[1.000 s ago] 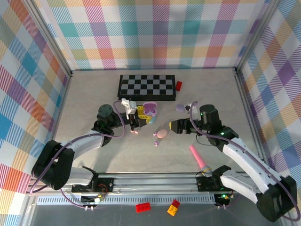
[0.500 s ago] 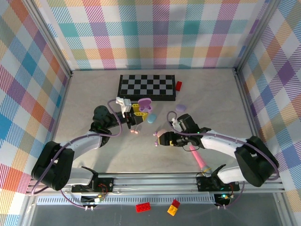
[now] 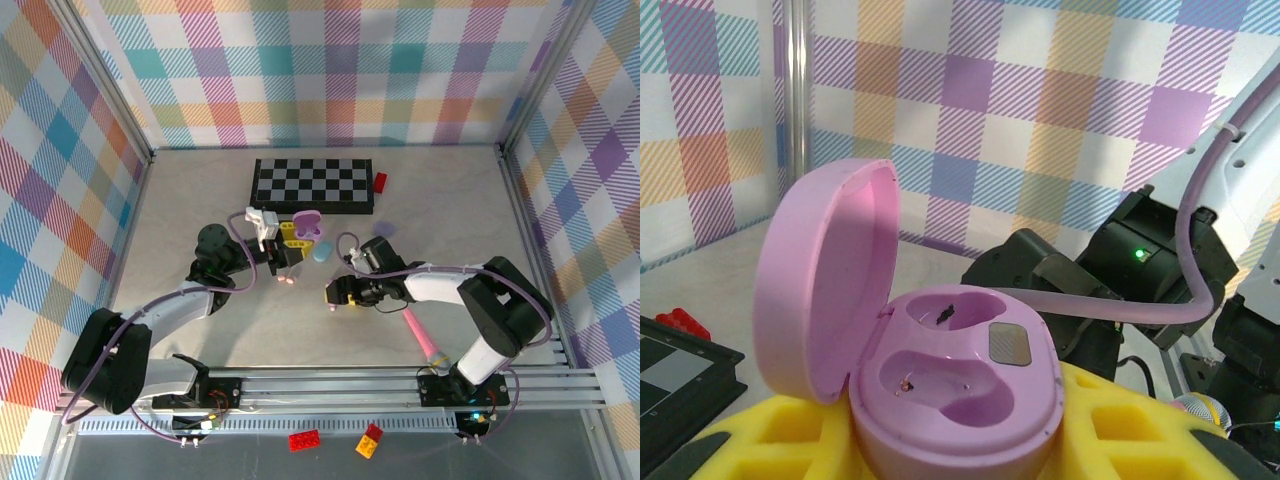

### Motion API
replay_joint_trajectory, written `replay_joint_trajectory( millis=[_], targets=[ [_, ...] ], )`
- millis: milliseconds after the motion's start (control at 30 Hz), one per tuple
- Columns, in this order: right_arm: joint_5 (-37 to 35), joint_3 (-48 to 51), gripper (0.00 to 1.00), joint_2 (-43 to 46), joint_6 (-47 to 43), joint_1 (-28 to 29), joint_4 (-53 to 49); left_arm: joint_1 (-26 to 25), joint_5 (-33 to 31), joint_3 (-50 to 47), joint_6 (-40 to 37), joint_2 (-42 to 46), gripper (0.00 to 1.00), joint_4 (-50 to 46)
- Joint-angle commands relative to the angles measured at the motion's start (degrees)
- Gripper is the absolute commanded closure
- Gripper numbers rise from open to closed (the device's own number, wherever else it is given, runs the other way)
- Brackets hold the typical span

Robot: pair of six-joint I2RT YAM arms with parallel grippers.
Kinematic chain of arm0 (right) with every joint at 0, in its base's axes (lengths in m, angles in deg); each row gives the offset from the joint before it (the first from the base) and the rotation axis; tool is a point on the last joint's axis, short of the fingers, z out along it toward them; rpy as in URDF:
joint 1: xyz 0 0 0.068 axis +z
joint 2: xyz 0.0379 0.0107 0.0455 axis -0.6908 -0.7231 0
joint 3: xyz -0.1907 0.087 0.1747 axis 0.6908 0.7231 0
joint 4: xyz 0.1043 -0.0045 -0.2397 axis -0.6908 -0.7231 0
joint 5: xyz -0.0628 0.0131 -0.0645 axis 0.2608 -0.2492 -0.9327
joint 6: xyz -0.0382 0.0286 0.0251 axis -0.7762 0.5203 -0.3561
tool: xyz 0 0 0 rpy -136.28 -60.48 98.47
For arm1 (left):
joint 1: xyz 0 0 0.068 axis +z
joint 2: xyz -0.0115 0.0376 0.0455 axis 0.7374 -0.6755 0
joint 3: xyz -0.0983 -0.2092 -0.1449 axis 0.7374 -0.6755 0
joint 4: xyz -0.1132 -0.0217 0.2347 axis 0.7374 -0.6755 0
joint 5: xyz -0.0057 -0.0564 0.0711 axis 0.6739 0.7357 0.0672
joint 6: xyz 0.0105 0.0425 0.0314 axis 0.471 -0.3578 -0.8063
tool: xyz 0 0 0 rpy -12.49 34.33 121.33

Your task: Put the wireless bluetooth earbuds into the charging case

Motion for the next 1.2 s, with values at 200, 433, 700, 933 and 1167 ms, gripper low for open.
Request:
replay_joint_trajectory(
  millis=[200,433,700,933,1167],
  targets=[
    [3.47,-2.76,0.4,-3.46,-2.71,1.22,2.21,0.53,0.96,0.24,-2.93,2.47,0.63,-2.28],
    [3.04,-3.08,0.45,-4.04,-3.18,2.38,1.11,0.53,1.11,0.58,-3.23,2.04,0.63,-2.26],
    [3.09,-2.96,0.53,-3.57,-3.43,2.65,0.57,0.53,1.33,0.5,-3.11,1.74,0.63,-2.1],
    [3.21,-2.86,0.57,-4.38,-3.33,2.87,0.45,0.53,1.37,0.41,-3.2,1.78,0.63,-2.06],
    [3.12,-2.75,0.59,-4.39,-3.35,3.36,0.02,0.53,1.46,0.33,-3.22,1.74,0.63,-1.92]
  ],
)
